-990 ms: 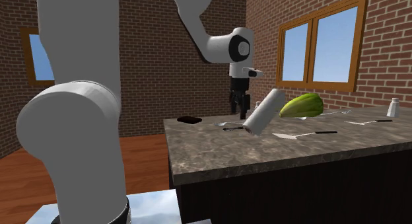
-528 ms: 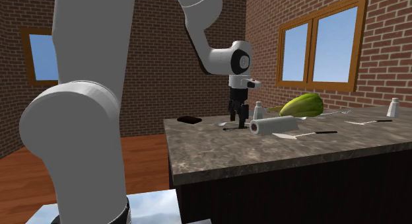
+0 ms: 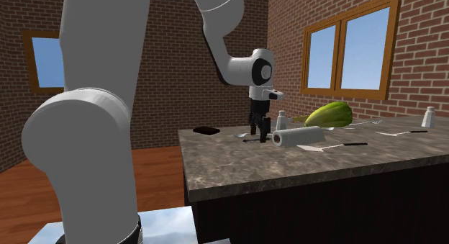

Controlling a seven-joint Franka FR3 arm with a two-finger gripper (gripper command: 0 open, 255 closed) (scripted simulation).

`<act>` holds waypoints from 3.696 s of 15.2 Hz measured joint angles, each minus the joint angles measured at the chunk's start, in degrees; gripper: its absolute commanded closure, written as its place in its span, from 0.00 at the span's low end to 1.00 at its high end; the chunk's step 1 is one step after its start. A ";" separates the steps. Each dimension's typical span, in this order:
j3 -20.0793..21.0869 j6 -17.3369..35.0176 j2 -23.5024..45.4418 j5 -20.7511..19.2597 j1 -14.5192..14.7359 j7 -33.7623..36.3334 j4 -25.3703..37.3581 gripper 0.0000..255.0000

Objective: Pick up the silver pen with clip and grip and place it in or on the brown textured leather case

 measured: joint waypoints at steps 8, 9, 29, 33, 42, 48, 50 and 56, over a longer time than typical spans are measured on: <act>-0.45 -1.02 -0.27 -0.24 -0.39 -0.09 0.23 1.00; -0.43 -0.83 -0.09 -0.30 -0.32 -0.06 0.40 1.00; 0.88 -11.93 -6.96 4.30 -1.09 -2.41 5.85 1.00; 2.65 -12.28 -7.24 4.05 1.12 1.65 6.08 1.00; 7.46 -13.01 -3.56 0.30 8.72 15.50 10.18 1.00; 9.55 -14.81 1.81 -4.29 15.15 25.36 16.24 1.00; 9.98 -15.58 3.58 -5.77 17.47 28.41 18.36 1.00; 9.63 -12.95 5.95 -7.69 19.01 30.64 17.58 1.00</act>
